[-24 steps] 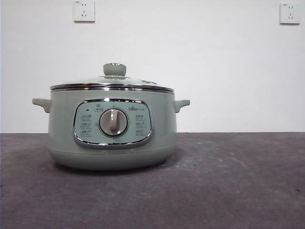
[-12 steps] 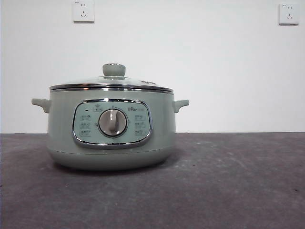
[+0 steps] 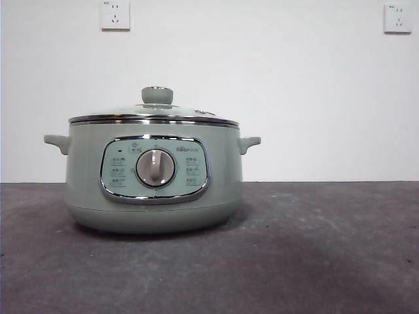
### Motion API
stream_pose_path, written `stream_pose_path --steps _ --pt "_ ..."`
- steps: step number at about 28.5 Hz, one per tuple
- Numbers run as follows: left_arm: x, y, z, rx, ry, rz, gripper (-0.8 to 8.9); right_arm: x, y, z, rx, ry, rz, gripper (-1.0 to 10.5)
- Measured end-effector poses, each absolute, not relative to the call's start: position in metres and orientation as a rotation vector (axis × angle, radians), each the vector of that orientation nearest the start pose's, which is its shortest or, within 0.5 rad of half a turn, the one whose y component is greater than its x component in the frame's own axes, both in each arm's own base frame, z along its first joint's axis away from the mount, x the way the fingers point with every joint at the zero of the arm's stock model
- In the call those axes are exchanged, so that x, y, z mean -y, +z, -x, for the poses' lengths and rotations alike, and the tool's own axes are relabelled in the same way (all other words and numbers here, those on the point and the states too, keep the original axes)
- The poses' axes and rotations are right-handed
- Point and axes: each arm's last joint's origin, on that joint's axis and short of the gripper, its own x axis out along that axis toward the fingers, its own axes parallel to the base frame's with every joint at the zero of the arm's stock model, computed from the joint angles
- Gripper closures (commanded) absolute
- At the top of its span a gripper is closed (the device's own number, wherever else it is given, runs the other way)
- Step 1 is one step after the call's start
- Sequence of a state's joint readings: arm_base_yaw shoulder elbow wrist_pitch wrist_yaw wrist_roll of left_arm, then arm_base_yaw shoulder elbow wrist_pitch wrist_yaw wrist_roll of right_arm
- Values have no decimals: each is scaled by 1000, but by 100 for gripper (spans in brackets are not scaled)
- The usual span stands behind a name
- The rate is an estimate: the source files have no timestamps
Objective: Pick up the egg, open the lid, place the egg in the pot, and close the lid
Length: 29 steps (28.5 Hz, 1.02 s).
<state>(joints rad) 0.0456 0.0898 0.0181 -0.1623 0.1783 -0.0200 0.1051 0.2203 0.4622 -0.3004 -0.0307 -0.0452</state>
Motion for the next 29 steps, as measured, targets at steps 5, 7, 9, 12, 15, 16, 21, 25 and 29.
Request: stream_pose_path --steps 5,7,9,12,15,16,21,25,29 --pt "1 147 -99 -234 -130 46 817 -9 212 -90 -61 117 47 945" --pt "1 147 -99 -234 -130 46 817 -9 193 -92 -85 118 47 945" --pt "1 147 -99 -234 -130 46 817 -9 179 -92 -102 118 43 945" --pt "1 147 -99 -234 -130 46 817 -9 164 -94 -122 118 39 945" --pt "1 147 -99 -234 -130 46 817 -9 153 -95 -171 119 38 945" --pt "1 147 -99 -234 -130 46 817 -9 153 -95 -172 116 38 945" --pt "1 147 -99 -234 -129 46 817 -9 153 -95 -172 114 30 945" --pt "1 147 -99 -234 -130 46 817 -9 153 -95 -172 114 27 945" --pt "1 147 -99 -234 -130 46 817 -9 153 -95 -172 114 27 945"
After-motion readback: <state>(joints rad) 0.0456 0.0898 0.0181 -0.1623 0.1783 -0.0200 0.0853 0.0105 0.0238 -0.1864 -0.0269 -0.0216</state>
